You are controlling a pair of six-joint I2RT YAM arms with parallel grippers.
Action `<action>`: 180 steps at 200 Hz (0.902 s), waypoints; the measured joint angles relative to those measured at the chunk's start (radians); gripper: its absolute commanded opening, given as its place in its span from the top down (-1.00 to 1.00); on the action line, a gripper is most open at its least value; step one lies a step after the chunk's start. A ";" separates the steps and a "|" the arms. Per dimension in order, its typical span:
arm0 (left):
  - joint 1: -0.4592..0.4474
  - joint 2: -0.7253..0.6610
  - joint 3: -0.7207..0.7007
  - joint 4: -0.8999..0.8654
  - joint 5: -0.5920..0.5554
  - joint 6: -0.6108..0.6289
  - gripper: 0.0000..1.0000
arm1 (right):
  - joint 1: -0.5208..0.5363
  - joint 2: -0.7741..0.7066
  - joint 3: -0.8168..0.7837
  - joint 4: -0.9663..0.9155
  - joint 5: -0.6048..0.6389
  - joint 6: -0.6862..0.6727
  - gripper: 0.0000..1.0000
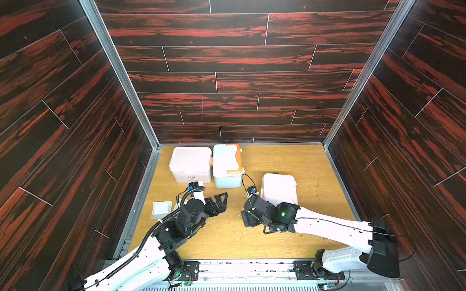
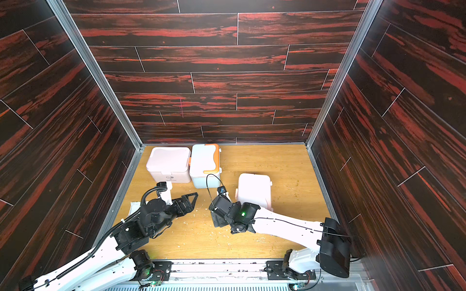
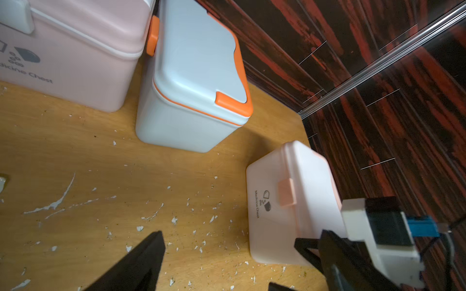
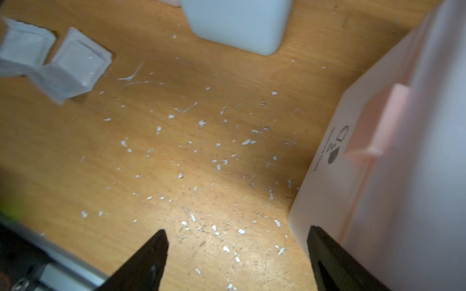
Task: Open first aid kits and take out gauze
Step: Move the first aid kit to the center of the board.
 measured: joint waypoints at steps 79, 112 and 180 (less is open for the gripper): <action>0.001 0.105 0.008 0.058 0.058 0.001 -1.00 | -0.317 -0.032 -0.132 -0.048 0.053 0.016 -0.80; 0.001 0.143 0.035 0.066 0.082 0.005 -1.00 | -0.470 -0.068 -0.160 -0.044 0.048 -0.007 -0.80; 0.001 0.153 0.040 0.085 0.104 0.010 -1.00 | -0.645 -0.180 -0.220 0.001 -0.022 -0.051 -0.86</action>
